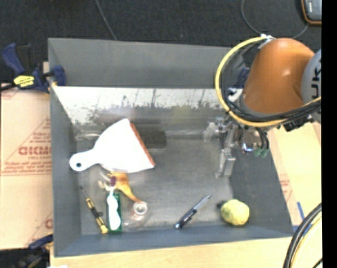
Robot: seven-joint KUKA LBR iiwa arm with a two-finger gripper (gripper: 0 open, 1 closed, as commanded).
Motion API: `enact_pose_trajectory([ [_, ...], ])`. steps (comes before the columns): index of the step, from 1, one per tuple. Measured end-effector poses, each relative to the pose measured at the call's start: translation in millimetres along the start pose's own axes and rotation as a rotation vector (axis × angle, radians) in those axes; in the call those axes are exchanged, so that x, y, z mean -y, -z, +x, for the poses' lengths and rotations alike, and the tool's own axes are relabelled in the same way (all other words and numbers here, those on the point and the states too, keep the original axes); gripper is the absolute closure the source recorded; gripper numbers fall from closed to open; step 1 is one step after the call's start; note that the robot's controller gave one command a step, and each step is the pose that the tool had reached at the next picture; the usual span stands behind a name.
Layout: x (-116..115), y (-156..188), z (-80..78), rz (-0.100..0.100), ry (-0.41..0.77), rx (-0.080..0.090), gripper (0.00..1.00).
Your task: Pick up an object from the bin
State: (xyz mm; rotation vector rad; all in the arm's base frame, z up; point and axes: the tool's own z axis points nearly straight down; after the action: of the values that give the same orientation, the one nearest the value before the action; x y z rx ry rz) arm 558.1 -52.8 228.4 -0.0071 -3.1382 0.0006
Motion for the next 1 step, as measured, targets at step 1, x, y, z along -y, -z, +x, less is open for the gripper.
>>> enact_pose_trajectory([
  [1, -0.1, 3.9, -1.5, 0.001, 0.002, 0.008, 0.00],
])
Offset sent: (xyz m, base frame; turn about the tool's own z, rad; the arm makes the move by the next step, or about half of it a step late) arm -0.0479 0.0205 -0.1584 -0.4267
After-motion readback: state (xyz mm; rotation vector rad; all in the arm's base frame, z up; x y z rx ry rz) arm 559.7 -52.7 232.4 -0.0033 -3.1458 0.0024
